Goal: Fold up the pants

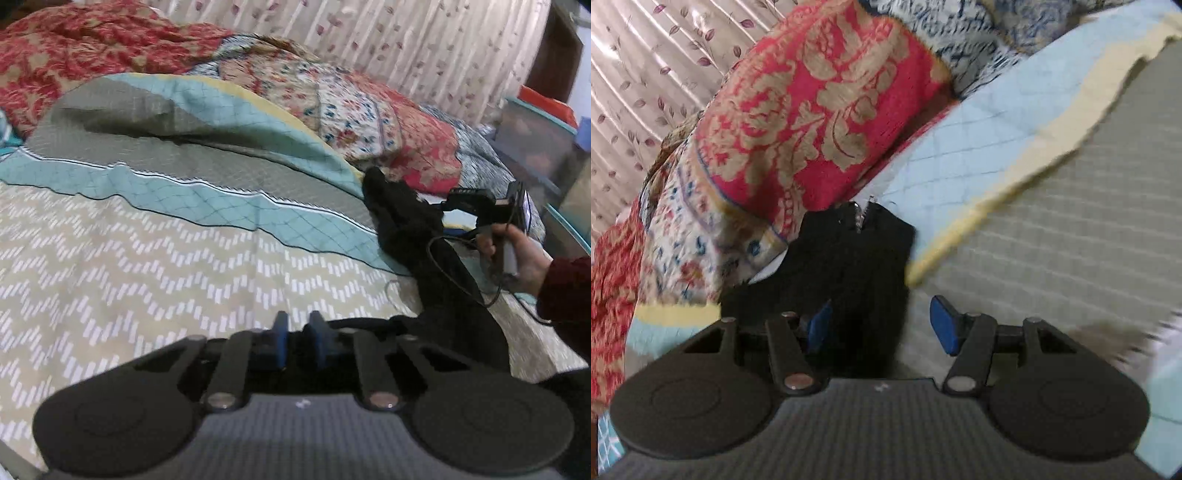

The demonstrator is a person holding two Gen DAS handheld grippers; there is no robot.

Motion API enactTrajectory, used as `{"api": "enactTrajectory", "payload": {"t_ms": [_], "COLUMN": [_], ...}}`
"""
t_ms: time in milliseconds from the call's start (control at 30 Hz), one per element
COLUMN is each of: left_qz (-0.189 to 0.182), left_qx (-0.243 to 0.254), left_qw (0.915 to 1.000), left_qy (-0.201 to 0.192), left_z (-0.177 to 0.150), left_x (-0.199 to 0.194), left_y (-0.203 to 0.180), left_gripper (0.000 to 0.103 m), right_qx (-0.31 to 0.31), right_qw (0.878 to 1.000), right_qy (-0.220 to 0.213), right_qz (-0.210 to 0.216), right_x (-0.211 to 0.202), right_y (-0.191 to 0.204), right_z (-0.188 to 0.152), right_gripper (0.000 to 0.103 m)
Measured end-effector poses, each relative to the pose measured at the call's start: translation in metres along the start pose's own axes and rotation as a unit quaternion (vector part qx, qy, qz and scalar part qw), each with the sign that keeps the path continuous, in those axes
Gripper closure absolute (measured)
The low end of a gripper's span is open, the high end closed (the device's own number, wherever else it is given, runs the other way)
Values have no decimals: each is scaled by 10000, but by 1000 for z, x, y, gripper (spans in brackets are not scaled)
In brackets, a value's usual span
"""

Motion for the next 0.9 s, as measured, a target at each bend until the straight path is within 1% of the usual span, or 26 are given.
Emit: {"api": "enactTrajectory", "payload": {"t_ms": [33,67,100,133,200,267,333,400,467,533,567,600,633,667,700,733,767,833,900], "left_qz": [96,174,239,282,355,428,484,456,473,337,286,269,297,362,444,462,439,378,388], "left_qx": [-75,-182,-328,-467,-755,-931,-1116,-1256,-1295,-1247,-1196,-1038,-842,-624,-427,-333,-309,-336,-369], "left_qw": [9999,9996,9990,9982,9957,9939,9916,9900,9894,9910,9920,9940,9959,9973,9981,9984,9986,9987,9986], "left_qy": [-58,-114,-176,-241,-400,-418,-429,-454,-454,-363,-303,-223,-171,-119,-35,15,24,15,-3], "left_z": [0,2,3,5,10,15,18,20,23,25,24,25,23,21,21,20,19,20,20], "left_x": [-1,-2,-5,-9,-18,-23,-29,-35,-39,-37,-36,-33,-30,-26,-22,-20,-19,-22,-26], "left_y": [1,3,6,9,18,25,32,36,36,31,26,17,8,-2,-11,-18,-21,-24,-22], "left_gripper": [94,94,95,95,95,95,95,95,95,95,95,95,95,95,95,95,95,95,95], "right_qx": [-249,-527,-681,-763,-909,-841,-578,-431,-306,-85,43,166,297,487,684,937,1116,1374,1539], "right_qw": [9996,9982,9971,9967,9946,9917,9886,9821,9727,9638,9621,9625,9634,9628,9619,9589,9540,9435,9327], "right_qy": [-2,60,61,-71,-482,-942,-1347,-1732,-2077,-2283,-2282,-2199,-2027,-1724,-1386,-1062,-974,-1081,-1274], "right_qz": [-97,-282,-339,-257,-137,-240,-333,-603,-987,-1373,-1490,-1581,-1730,-2021,-2257,-2458,-2607,-2813,-3003], "right_x": [3,6,5,-6,-45,-94,-150,-210,-271,-324,-343,-357,-366,-372,-374,-378,-382,-399,-419], "right_y": [9,16,19,21,16,0,-29,-65,-106,-150,-172,-192,-213,-236,-255,-276,-290,-308,-313], "right_z": [0,1,3,7,21,40,60,72,76,74,69,64,56,43,32,16,2,-24,-41], "right_gripper": [73,94,95,95,95,95,95,95,95,95,95,94,89,88,72,60,59,59,59]}}
Point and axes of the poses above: each gripper's, at about its wrist camera, not at the fingertips, and x roughly the way its jaws point, y to its left, z to its top, the point moved 2 cm from there along x, roughly the way its jaws point, and after that the axes turned 3 degrees about y, right-handed, at the moved point
